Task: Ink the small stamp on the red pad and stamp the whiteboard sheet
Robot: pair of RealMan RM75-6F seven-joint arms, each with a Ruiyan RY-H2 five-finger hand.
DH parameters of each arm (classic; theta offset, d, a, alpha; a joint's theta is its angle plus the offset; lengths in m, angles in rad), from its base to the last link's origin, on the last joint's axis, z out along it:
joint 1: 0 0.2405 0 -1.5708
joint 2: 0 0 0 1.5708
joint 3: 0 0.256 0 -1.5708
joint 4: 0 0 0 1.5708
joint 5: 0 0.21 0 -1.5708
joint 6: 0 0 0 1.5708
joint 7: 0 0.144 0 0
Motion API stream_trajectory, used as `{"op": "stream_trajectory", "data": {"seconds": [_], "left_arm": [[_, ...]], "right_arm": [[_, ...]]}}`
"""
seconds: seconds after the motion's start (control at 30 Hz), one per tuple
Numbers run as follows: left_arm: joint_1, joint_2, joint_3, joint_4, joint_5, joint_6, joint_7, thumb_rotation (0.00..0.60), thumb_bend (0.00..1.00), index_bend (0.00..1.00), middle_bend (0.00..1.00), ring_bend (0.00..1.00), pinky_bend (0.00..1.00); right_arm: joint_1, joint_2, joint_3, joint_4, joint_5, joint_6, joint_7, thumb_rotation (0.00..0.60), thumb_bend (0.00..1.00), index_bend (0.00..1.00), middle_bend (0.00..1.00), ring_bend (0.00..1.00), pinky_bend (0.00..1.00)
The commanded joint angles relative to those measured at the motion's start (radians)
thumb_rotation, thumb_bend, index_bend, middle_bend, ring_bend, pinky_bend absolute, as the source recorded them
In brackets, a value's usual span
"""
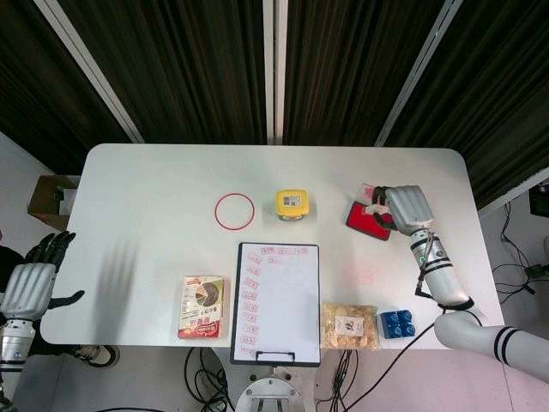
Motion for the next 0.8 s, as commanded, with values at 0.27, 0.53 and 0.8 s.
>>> {"op": "stream_trajectory", "data": {"seconds": [0.27,0.53,0.8], "left_arm": [[0.019,0.013,0.004,-0.010,0.000,0.027,0.001,0.600,0.00,0.05,0.06,0.05,0.16],[0.030,0.016,0.008,0.006,0.000,0.035,-0.023,0.600,0.00,0.05,0.06,0.05,0.16],[0.036,0.012,0.010,0.030,-0.002,0.032,-0.052,0.600,0.00,0.05,0.06,0.05,0.16]], "right_arm": [[0.034,-0.011,-0.035,-0.221,-0.062,0.002,-0.152,0.600,0.49,1.00,0.94,0.96,1.00],[0.092,-0.155,-0.030,-0.193,0.057,-0.005,-0.297,0.600,0.49,1.00,0.94,0.96,1.00],[0.120,-0.271,-0.017,-0.166,0.171,0.051,-0.408,0.600,0.50,1.00,0.94,0.96,1.00]]}}
